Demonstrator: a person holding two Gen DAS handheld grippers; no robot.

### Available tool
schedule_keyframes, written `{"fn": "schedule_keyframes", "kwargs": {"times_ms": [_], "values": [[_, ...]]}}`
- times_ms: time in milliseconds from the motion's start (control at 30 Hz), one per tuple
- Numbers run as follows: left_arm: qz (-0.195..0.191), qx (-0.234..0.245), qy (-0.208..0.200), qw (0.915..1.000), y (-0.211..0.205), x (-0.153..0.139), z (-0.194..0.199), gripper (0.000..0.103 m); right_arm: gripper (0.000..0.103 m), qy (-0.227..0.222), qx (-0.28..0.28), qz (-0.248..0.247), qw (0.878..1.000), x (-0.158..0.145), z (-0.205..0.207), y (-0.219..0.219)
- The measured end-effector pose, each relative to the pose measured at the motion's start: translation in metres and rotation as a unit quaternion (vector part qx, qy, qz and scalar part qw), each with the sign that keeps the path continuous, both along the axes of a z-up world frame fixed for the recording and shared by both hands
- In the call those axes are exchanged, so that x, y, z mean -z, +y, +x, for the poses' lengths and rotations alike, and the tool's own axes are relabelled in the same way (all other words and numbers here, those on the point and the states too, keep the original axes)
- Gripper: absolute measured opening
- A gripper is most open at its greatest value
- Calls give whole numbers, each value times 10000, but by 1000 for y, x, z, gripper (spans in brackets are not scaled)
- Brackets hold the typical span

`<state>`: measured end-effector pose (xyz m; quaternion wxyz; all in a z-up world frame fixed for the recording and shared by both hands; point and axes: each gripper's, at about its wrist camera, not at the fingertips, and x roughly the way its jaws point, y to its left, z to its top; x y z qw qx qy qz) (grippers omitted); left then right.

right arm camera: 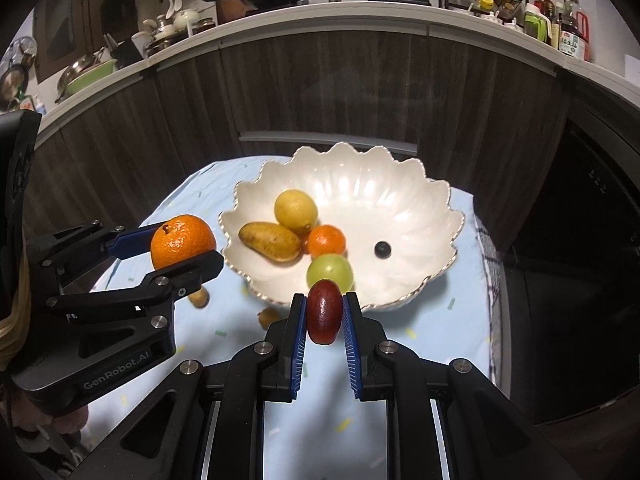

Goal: Organize fruits
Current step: 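Carry the tangerine and red grape over the white bowl with both tools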

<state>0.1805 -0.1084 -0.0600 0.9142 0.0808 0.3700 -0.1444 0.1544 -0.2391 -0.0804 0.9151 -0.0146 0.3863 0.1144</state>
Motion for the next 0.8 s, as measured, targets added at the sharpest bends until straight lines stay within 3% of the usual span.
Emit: {"fn": "schedule_keyframes", "kwargs": {"times_ms": [400,800], "values": [[6,14,6,10000,-15,-6,33,46,19,-119,199,-29,9997,-12,31,-19],[6,-11,110,9999,-21,2,60,46,19,-45,427,-1,9991,-3,58,-34]]}}
